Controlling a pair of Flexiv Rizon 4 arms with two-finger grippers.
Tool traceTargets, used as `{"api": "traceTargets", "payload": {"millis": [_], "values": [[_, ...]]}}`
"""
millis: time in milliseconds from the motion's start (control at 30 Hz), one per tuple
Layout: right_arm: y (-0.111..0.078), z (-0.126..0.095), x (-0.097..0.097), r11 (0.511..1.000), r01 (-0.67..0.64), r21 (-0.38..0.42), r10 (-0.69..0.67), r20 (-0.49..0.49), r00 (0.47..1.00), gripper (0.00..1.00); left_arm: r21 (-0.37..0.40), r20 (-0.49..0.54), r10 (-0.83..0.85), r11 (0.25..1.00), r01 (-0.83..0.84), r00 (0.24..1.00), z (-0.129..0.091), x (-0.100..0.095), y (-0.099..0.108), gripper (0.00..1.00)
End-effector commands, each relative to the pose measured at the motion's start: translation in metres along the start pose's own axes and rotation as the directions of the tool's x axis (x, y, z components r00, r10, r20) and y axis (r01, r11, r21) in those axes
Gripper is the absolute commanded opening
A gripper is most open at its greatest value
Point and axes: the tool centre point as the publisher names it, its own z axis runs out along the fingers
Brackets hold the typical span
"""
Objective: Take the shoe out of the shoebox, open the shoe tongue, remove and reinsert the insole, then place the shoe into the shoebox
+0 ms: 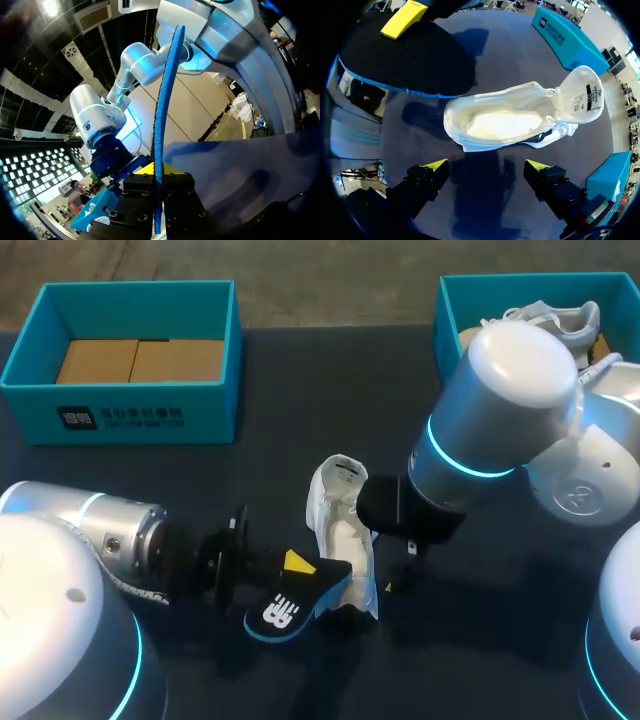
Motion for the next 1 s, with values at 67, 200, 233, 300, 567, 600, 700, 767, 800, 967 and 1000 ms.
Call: {"api": "traceTargets", "payload": {"millis": [67,200,233,300,567,600,700,767,800,967,1000], "values": [[0.000,0.000,0.001,1.000,0.000,0.001,0.000,0.002,1.000,1.00,-0.004,0.001,0.000,1.000,0.000,1.000,0.000,0.000,-0.002,0.00],[0.000,0.000,0.001,1.000,0.000,0.001,0.000,0.002,1.000,1.00,-0.004,0.001,0.000,1.000,0.000,1.000,0.000,0.000,-0.002,0.00],[0.000,0.000,0.001,1.000,0.000,0.001,0.000,0.002,1.000,1.00,-0.004,0.001,0.000,1.000,0.000,1.000,0.000,0.000,-0.002,0.00],[0.000,0.000,0.001,1.000,0.000,0.001,0.000,0.002,1.000,1.00,-0.004,0.001,0.000,1.000,0.000,1.000,0.000,0.000,-0.002,0.00],[0.000,0.000,0.001,1.000,0.000,0.001,0.000,0.002,1.000,1.00,0.062,0.012,-0.038,0.997,0.037,0.999,-0.001,-0.003,0.005,0.00],[0.000,0.000,0.001,1.000,0.000,0.001,0.000,0.002,1.000,1.00,0.063,0.013,-0.044,0.997,0.044,0.999,0.000,-0.005,0.008,0.00],[0.000,0.000,0.001,1.000,0.000,0.001,0.000,0.002,1.000,1.00,0.065,0.019,-0.052,0.997,0.050,0.999,0.003,-0.008,0.013,0.00],[0.000,0.000,0.001,1.000,0.000,0.001,0.000,0.002,1.000,1.00,0.065,0.018,-0.056,0.996,0.055,0.998,0.006,-0.008,0.016,0.00],[0.000,0.000,0.001,1.000,0.000,0.001,0.000,0.002,1.000,1.00,0.066,0.017,-0.058,0.996,0.056,0.998,0.007,-0.008,0.018,0.00],[0.000,0.000,0.001,1.000,0.000,0.001,0.000,0.002,1.000,1.00,0.059,0.018,-0.067,0.996,0.065,0.998,0.012,-0.010,0.026,0.00],[0.000,0.000,0.001,1.000,0.000,0.001,0.000,0.002,1.000,1.00,0.058,0.018,-0.072,0.996,0.071,0.997,0.012,-0.010,0.027,0.00]]}}
